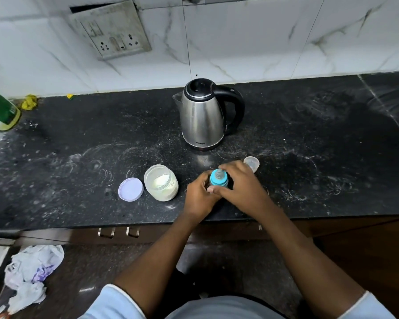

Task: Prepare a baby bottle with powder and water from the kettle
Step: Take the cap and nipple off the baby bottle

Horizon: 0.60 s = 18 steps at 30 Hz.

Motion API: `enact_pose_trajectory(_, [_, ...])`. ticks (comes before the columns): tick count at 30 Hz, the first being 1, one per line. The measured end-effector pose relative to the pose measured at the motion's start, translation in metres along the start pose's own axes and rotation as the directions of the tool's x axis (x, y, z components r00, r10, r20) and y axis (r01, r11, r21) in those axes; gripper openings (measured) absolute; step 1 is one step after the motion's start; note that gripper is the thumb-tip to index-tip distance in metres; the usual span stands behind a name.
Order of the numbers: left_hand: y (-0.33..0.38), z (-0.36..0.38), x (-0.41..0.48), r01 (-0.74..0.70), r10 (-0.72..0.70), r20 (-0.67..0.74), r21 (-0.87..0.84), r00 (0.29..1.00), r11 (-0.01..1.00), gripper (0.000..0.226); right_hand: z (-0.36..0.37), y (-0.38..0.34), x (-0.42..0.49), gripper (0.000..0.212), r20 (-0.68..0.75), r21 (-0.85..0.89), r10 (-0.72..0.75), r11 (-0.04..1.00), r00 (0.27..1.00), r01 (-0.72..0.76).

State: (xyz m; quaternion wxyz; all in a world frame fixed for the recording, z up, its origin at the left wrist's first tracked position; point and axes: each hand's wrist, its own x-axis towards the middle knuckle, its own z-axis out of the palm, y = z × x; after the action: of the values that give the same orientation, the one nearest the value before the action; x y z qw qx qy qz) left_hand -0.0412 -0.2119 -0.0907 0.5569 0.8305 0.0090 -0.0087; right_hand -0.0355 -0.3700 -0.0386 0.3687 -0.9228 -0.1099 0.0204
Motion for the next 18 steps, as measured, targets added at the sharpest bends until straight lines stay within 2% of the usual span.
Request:
enact_pose_trajectory(4, [0.0,0.0,0.001,-0.006,0.006,0.004,0.001,1.0,1.0,0.048,0.012,-0.001,0.005,0.066,-0.056,-0.068,0.037,0.997,0.998,-0.041])
enact_pose_trajectory(7, [-0.002,-0.001,0.002,-0.006,0.006,0.015,-0.012,1.0,1.0,0.047,0.013,-0.002,0.008,0.052,-0.058,-0.09,0.018,0.996,0.998,-0.024])
enact_pose_trajectory(13, [-0.005,0.002,0.003,-0.001,0.002,0.036,-0.037,0.999,0.999,0.045,-0.004,0.005,0.019,0.045,0.114,0.007,-0.102,0.995,0.988,0.102])
enact_pose_trajectory(18, [-0.005,-0.002,0.006,-0.006,0.009,0.072,-0.044,0.997,0.999,0.045,-0.009,0.009,0.027,0.041,0.168,0.043,-0.135,0.991,0.976,0.13])
